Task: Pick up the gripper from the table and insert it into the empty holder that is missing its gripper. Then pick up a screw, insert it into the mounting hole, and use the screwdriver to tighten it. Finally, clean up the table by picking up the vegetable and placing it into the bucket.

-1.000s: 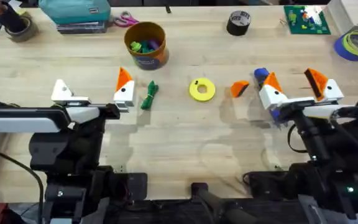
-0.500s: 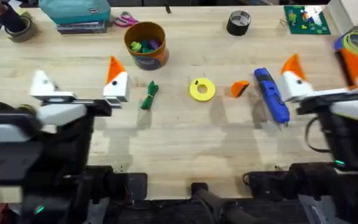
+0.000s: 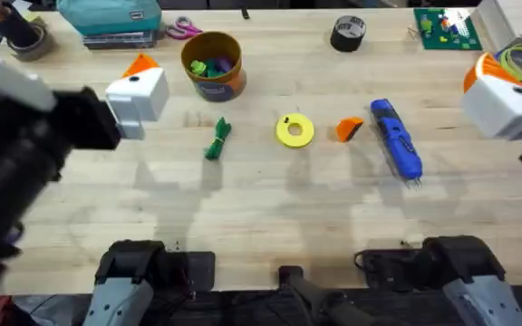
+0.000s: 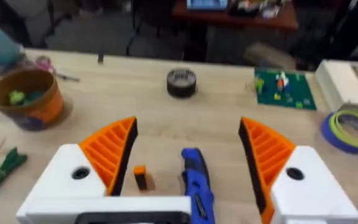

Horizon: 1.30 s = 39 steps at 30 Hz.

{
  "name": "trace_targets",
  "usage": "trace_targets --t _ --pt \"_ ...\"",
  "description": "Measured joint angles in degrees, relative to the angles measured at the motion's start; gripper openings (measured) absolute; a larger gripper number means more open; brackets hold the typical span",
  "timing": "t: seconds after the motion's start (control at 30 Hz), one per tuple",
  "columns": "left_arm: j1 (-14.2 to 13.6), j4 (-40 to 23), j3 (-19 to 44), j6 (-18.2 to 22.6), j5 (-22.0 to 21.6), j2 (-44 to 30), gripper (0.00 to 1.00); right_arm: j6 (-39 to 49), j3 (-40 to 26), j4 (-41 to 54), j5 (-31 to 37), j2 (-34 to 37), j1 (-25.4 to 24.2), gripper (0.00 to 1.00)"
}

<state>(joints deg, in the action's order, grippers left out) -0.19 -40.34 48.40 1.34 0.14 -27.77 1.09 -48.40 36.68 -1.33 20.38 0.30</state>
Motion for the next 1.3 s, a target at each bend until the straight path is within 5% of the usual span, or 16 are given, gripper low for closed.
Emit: trace_targets --t 0.27,0.57,0.97,1.1,1.3 --pt "0.0 -12.8 11.6 0.2 0.0 -15.1 0.985 -0.3 -13.1 17.3 -0.1 15.9 0.0 0.996" --pt "0.0 -17.2 13.6 0.2 0.0 -28.5 0.985 -0.3 -15.9 24.9 -0.1 29.4 0.0 0.996" --pt "-0.5 -19.5 13.6 0.2 0.0 -34.2 0.985 -0.3 -16.0 25.0 -0.1 32.1 0.0 0.996" --pt "-4.1 -21.9 13.6 0.1 0.0 -35.1 0.985 -0.3 -16.0 25.0 0.0 32.1 0.0 0.996" --pt "-13.2 -25.3 13.6 -3.4 -0.2 -36.5 0.985 -0.3 -16.0 25.0 0.0 32.1 0.0 0.996"
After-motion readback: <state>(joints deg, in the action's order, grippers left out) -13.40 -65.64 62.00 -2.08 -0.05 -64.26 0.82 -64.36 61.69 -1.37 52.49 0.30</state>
